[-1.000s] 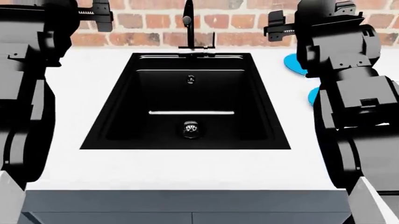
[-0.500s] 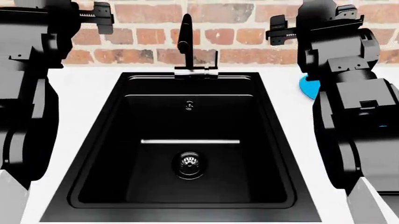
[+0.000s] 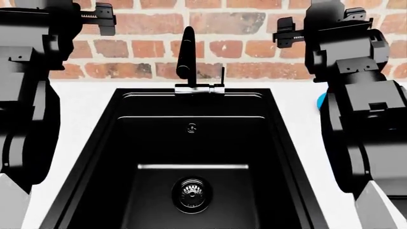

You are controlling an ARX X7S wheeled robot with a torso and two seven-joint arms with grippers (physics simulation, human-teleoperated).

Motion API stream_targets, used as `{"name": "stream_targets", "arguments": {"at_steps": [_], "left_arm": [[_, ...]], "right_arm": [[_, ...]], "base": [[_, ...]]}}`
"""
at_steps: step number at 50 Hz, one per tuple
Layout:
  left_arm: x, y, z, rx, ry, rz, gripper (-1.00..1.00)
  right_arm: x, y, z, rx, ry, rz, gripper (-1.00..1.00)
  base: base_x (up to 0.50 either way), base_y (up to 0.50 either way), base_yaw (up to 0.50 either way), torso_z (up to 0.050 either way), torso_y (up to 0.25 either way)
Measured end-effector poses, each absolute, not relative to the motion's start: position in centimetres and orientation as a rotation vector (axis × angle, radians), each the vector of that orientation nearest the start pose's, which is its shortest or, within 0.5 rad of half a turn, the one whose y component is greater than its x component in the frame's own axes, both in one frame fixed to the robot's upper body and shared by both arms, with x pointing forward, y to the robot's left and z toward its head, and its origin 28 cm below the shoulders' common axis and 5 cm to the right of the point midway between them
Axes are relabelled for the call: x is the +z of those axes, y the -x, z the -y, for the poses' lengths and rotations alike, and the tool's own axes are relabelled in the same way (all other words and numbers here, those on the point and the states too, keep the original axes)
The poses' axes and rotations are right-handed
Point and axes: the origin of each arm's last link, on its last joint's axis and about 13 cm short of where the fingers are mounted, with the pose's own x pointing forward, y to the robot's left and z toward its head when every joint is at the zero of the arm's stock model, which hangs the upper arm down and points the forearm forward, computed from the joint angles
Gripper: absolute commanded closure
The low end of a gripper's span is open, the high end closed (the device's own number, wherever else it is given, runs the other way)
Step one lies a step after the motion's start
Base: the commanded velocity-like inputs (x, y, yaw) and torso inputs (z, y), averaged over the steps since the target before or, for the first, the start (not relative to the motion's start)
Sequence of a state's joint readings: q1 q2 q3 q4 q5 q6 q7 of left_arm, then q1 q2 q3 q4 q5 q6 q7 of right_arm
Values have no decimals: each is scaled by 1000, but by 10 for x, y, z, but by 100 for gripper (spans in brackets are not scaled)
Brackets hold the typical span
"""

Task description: Pick the garlic from the counter and place it in the sink. Then turn on the sink faucet.

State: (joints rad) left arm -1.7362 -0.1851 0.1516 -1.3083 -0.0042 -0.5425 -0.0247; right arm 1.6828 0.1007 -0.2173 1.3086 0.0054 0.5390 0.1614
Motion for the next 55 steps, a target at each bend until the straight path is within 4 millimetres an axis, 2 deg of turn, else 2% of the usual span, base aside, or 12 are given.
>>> {"name": "stream_targets", "arguments": {"at_steps": [11,18,28,39,55], "left_arm": [[333,-419,-289,242,-103,-129,-100],[334,-419,-290,246,-103,-129,-100],[334,-419,-292,249,-102,-131,-100],[335,-418,-292,250,-100,-133,-100],[336,-418,-294,252,-95,-134,-100]], "right_arm": [[326,-415,153,-327,231,-273,-100],[353,-390,159,-325,253,-270,-100],[370,-351,171,-366,244,-256,-100],[369,-311,174,-331,250,-272,-100],[352,-256,183,-309,307,-306,-100]], "base": [[0,0,0,0,0],[0,0,0,0,0],[0,0,0,0,0],[0,0,0,0,0],[0,0,0,0,0]]}}
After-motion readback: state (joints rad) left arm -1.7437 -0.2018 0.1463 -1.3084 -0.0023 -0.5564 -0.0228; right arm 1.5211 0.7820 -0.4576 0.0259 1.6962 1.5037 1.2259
